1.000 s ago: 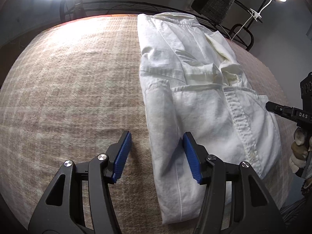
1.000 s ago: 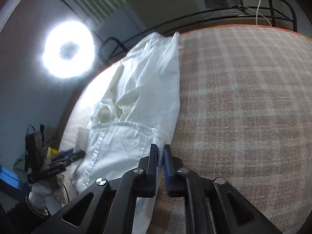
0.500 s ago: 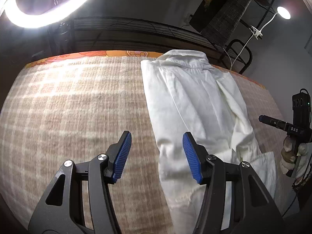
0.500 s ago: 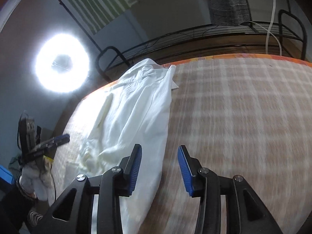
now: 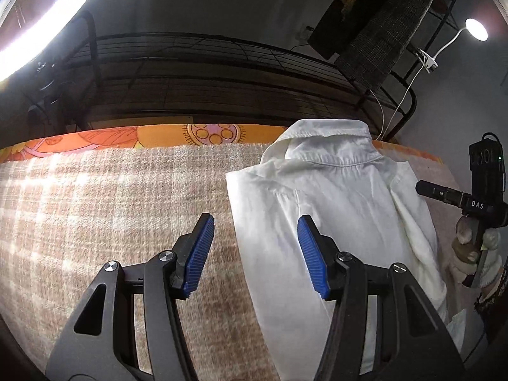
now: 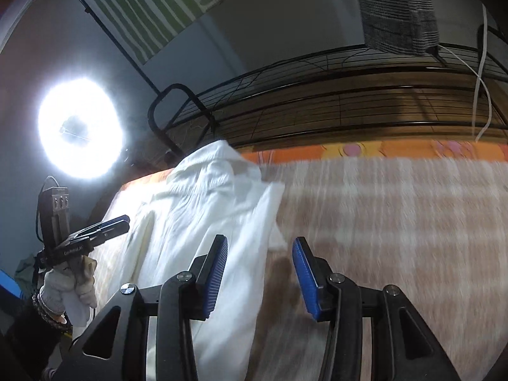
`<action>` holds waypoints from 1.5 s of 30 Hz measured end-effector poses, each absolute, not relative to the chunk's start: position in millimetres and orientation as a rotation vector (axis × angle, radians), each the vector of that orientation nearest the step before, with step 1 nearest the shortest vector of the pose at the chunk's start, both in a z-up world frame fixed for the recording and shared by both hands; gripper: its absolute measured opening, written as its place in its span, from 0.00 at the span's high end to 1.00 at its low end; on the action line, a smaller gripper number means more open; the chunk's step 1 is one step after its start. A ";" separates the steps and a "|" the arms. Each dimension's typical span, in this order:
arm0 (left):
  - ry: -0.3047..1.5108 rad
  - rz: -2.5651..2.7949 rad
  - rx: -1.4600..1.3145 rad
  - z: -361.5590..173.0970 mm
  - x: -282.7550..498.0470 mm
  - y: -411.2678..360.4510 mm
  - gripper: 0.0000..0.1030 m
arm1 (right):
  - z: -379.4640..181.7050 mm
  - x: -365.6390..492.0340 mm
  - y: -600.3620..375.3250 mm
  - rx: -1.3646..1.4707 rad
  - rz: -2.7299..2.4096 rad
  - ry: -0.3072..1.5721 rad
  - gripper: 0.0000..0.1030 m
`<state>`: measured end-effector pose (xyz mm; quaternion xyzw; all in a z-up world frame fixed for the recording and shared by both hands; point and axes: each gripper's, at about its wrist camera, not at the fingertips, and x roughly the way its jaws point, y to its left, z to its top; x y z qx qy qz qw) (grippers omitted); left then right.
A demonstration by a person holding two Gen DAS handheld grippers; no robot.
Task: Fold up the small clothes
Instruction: 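Pinch the white shirt near the collar with both grippers, then lift the collar end with both grippers and fold it over onto the hem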
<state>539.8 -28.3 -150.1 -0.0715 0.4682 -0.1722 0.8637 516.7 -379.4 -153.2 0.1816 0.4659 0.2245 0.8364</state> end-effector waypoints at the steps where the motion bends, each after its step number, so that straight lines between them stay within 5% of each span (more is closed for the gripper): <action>1: 0.985 -0.364 -0.161 -152.8 543.0 -28.2 0.46 | -156.1 522.1 -377.5 0.384 0.475 0.989 0.56; 3: 0.987 -0.369 -0.189 -158.5 548.8 -27.5 0.48 | -162.1 533.0 -372.2 0.385 0.473 1.002 0.58; 6: 0.961 -0.370 -0.178 -162.8 553.9 -29.8 0.56 | -166.8 541.8 -366.5 0.384 0.495 1.019 0.85; 7: 0.951 -0.367 -0.168 -163.4 555.4 -31.0 0.69 | -168.5 543.8 -364.8 0.370 0.492 1.031 0.96; 9: 0.952 -0.367 -0.167 -165.5 559.2 -34.7 0.95 | -169.6 544.8 -366.1 0.372 0.488 1.030 0.98; 24: 0.840 -0.408 -0.170 -106.4 531.7 -30.5 1.00 | -122.6 520.0 -373.6 0.411 0.502 0.928 1.00; 45: 0.731 -0.430 -0.087 -14.8 371.8 -22.5 1.00 | -6.7 381.9 -361.0 0.332 0.525 0.824 1.00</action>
